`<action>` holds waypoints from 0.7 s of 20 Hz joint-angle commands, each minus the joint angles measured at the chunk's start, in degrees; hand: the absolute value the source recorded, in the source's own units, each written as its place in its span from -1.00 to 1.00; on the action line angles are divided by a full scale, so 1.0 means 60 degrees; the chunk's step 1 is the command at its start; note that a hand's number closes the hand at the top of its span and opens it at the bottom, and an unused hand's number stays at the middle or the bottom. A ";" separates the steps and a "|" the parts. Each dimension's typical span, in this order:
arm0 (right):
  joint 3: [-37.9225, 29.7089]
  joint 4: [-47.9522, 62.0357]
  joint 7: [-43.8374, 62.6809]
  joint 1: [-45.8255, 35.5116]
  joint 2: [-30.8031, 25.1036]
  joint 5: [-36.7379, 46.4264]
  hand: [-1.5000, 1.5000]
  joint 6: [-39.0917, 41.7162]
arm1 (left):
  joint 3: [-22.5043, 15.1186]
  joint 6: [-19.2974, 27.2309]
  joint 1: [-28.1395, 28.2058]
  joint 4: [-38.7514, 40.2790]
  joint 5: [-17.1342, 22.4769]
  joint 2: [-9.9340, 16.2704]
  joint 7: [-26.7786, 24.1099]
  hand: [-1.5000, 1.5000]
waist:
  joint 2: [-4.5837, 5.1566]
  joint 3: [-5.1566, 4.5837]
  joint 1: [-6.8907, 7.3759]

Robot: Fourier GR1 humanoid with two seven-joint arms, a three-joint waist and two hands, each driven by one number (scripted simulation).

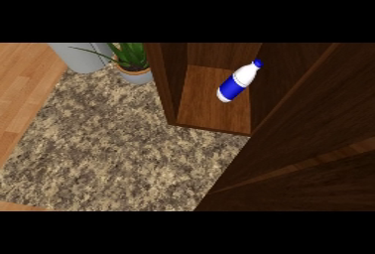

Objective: Pick up the bottled water, place it into the cabinet and close the cabinet

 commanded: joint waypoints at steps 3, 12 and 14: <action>0.0347 0.1664 0.0792 -0.2315 0.1882 -0.1076 1.00 -0.0989 | 0.0294 -0.0562 0.0317 0.0340 -0.0055 -0.0011 -0.0219 -1.00 | 0.0046 0.0044 -0.0027; -0.1180 0.4783 0.0712 -0.5488 0.1953 -0.2936 1.00 -0.3335 | 0.1275 -0.1399 0.1622 0.0509 0.0028 -0.0425 -0.0729 -1.00 | -0.0025 0.0124 -0.0513; -0.1859 0.5734 0.0527 -0.5766 0.1959 -0.3483 1.00 -0.2645 | 0.1582 -0.2100 0.1788 0.1001 0.0067 -0.0391 -0.0708 -1.00 | 0.0023 0.0129 -0.0696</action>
